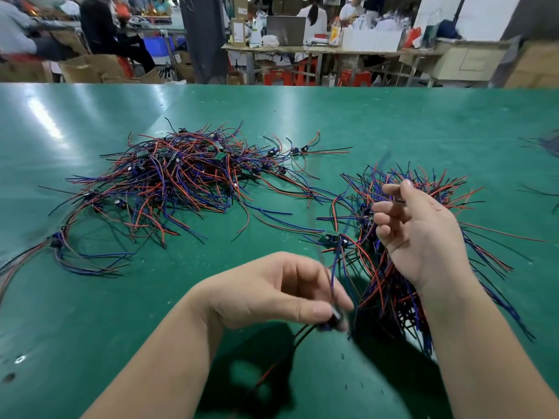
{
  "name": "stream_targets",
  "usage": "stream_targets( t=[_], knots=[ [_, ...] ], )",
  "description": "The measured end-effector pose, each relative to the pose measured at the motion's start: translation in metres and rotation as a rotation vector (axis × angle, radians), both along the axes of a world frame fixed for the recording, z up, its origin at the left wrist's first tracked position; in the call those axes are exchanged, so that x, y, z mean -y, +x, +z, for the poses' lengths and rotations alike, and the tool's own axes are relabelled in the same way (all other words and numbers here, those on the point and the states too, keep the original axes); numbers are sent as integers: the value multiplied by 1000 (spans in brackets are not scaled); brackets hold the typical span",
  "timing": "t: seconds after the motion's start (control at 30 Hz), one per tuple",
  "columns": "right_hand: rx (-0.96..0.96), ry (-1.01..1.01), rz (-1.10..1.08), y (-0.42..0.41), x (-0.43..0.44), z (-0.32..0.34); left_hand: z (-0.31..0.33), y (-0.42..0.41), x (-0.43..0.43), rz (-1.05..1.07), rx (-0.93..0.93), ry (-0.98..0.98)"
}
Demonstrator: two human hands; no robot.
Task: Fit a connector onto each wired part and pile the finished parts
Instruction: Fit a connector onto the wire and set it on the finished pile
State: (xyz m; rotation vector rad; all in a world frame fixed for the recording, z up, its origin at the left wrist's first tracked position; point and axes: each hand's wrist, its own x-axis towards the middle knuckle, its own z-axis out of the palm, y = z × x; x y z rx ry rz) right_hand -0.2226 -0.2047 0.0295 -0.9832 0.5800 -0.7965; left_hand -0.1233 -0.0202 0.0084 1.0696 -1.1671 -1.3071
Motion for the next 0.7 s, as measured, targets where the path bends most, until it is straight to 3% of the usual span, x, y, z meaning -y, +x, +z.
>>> stream_targets(
  t=[0.13, 0.23, 0.33, 0.47, 0.7],
  knots=[
    [-152, -139, 307, 2, -8, -7, -1, -3, 9, 303, -396, -193],
    [-195, -363, 634, 4, -22, -13, 0, 0, 14, 582, -511, -277],
    [-71, -404, 718, 7, -33, -15, -1, 1, 18, 766, -483, -366],
    [68, -367, 692, 10, -37, -14, -3, -1, 21, 855, -397, -442],
    [205, -35, 594, 13, -44, -11, -3, -3, 24, 998, -253, -446]
  ],
)
